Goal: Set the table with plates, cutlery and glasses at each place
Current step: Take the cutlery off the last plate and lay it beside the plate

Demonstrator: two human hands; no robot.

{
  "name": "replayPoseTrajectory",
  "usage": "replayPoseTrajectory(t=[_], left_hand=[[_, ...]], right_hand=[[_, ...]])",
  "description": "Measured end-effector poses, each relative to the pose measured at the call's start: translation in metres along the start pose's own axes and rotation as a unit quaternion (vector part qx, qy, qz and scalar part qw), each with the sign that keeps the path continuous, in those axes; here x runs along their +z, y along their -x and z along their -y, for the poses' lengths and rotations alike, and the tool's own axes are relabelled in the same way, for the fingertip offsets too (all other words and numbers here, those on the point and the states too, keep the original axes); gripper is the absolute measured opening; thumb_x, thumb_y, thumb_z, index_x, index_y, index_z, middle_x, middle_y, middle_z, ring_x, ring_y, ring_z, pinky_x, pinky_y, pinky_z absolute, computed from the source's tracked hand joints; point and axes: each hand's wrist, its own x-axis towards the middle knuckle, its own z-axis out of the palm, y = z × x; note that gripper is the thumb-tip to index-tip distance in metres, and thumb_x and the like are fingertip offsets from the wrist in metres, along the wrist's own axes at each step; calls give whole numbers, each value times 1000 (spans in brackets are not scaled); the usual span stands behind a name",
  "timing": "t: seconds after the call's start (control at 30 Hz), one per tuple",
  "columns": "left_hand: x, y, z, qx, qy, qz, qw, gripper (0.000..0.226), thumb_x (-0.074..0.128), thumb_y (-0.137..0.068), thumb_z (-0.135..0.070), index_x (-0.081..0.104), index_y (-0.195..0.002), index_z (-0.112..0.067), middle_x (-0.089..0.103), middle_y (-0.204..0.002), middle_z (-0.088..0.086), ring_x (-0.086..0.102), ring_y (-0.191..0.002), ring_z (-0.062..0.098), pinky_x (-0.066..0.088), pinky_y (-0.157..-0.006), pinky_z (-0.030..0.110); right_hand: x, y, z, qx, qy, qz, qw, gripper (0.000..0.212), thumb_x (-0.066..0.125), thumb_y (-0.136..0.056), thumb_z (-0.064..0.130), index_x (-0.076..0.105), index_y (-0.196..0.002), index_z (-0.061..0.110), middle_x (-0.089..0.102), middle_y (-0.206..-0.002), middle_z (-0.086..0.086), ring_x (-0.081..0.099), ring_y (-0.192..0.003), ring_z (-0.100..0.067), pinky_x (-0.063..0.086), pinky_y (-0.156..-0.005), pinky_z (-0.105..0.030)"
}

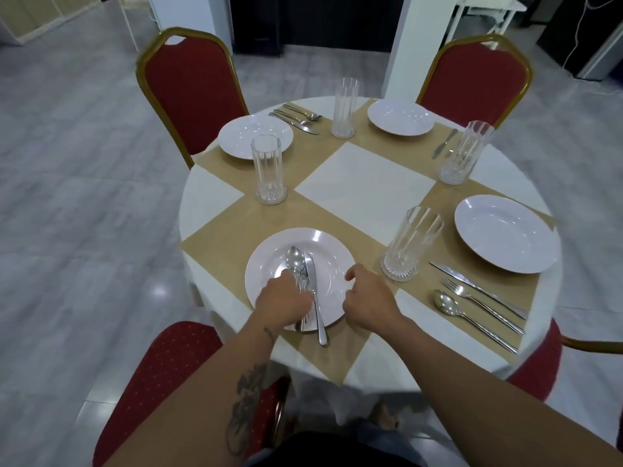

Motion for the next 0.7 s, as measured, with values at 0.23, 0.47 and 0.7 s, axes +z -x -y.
replayPoseTrajectory(t=[0.23, 0.47, 0.7], left_hand=[[2, -10, -1, -30, 84, -27, 996, 22, 60, -77, -8, 51, -97, -13, 51, -84, 0, 51, -77, 21, 41, -64, 29], [-22, -16, 24, -6, 104, -66, 992, 17, 58, -69, -1, 58, -71, -18, 54, -71, 6, 50, -62, 21, 50, -56, 36], [-53, -20, 61, -21, 156, -88, 984, 22, 59, -71, -10, 69, -75, -29, 68, -79, -4, 62, -70, 18, 53, -68, 28]], right_hand=[[17, -11, 24, -17, 3, 80, 997, 28, 49, -81, 10, 48, -107, 20, 63, -99, -13, 57, -87, -27, 39, -64, -32], [36, -19, 51, 47, -49, 93, 993, 23, 54, -79, 9, 44, -98, 15, 53, -89, -5, 53, -79, -26, 41, -63, -34], [34, -26, 67, 128, -216, 102, 963, 32, 65, -76, -7, 42, -75, 15, 48, -80, -12, 52, -62, -27, 47, -45, -31]])
